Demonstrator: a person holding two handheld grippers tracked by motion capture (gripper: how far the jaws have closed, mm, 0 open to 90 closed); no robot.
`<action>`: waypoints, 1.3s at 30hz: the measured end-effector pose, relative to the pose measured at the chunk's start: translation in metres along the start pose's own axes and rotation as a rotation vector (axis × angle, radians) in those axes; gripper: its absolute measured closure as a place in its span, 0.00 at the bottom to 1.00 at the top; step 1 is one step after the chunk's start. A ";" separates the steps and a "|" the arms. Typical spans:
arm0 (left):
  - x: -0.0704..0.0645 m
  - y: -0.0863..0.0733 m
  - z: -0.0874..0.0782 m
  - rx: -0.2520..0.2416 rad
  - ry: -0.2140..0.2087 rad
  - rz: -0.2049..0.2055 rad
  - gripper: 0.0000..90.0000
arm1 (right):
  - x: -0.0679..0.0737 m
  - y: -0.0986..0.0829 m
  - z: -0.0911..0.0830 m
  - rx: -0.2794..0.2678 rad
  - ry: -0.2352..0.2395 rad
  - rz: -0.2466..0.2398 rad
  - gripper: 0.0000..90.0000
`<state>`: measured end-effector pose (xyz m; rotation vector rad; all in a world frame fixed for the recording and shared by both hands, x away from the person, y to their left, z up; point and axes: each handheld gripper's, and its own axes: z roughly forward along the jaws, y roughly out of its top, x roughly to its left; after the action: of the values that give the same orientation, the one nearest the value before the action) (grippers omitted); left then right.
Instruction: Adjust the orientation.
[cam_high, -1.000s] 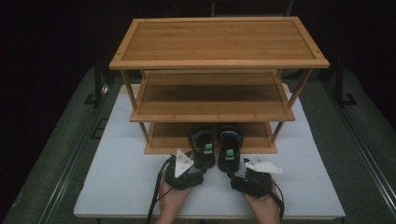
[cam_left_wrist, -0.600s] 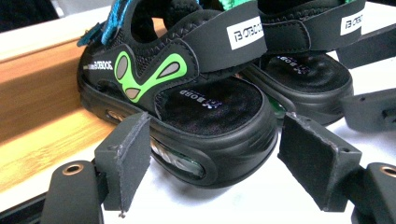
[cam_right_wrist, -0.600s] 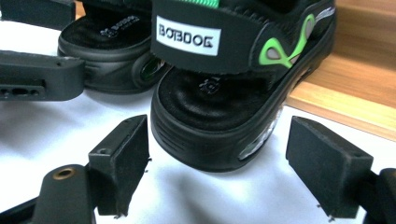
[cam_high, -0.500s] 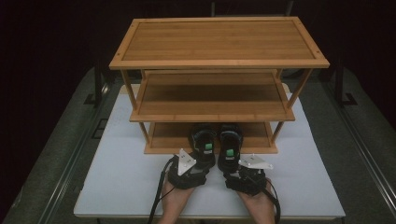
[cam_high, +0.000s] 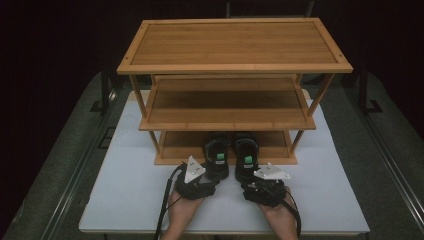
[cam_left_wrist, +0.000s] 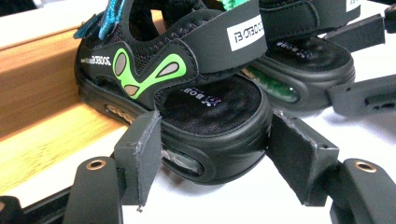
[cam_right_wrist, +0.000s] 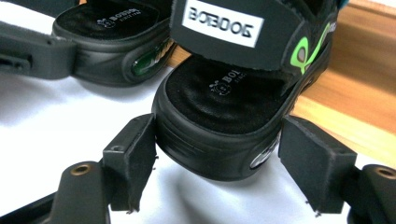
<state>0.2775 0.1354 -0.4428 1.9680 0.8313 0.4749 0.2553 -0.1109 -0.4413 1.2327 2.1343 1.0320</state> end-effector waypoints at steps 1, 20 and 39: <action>0.001 0.000 0.000 0.002 -0.004 0.006 0.39 | -0.002 0.001 -0.001 0.000 0.009 -0.007 0.32; 0.016 0.008 0.013 -0.001 -0.049 0.022 0.42 | -0.011 0.017 0.011 -0.020 0.056 -0.029 0.39; -0.013 0.004 -0.005 0.007 0.027 0.057 0.76 | -0.002 -0.001 -0.006 -0.086 0.007 0.041 0.80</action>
<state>0.2666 0.1272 -0.4365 1.9995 0.7967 0.5336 0.2517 -0.1148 -0.4385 1.2383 2.0557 1.1348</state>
